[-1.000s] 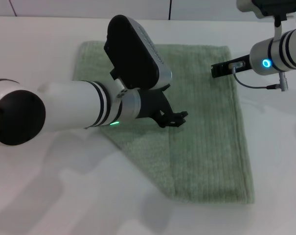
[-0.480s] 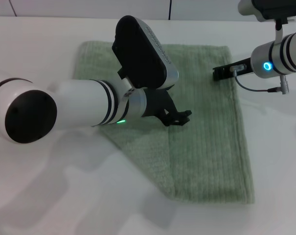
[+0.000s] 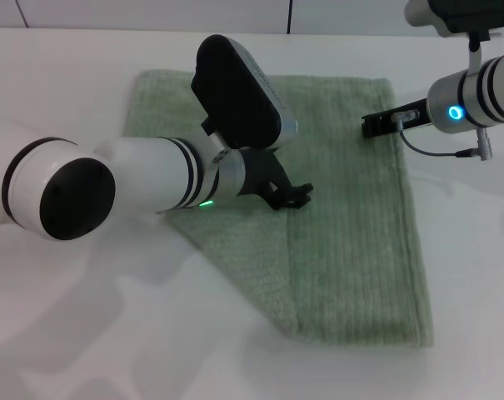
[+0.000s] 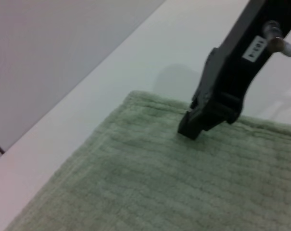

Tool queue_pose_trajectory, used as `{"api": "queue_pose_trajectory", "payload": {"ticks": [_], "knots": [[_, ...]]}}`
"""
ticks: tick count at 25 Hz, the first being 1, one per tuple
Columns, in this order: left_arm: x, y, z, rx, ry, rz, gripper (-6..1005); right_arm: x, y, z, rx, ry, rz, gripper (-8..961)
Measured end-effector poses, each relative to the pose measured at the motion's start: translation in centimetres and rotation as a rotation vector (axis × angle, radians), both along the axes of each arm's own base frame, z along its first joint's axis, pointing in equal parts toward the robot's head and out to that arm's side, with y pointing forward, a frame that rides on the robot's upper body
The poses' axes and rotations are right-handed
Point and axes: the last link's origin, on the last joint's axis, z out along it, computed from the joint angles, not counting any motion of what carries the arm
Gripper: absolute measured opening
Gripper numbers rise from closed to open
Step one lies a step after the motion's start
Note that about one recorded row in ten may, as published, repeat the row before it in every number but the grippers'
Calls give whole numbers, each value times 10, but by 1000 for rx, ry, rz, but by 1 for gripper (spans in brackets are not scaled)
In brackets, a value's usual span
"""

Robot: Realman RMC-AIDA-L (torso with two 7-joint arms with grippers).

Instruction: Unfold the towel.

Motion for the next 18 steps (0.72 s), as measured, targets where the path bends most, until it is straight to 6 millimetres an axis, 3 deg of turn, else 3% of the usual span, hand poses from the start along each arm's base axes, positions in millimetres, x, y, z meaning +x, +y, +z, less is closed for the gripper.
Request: {"api": "queue_pose_trajectory", "payload": {"ticks": [18], "knots": [[-9, 8, -5, 3, 26, 24, 752, -1, 1, 1, 1, -3, 3, 1]]}}
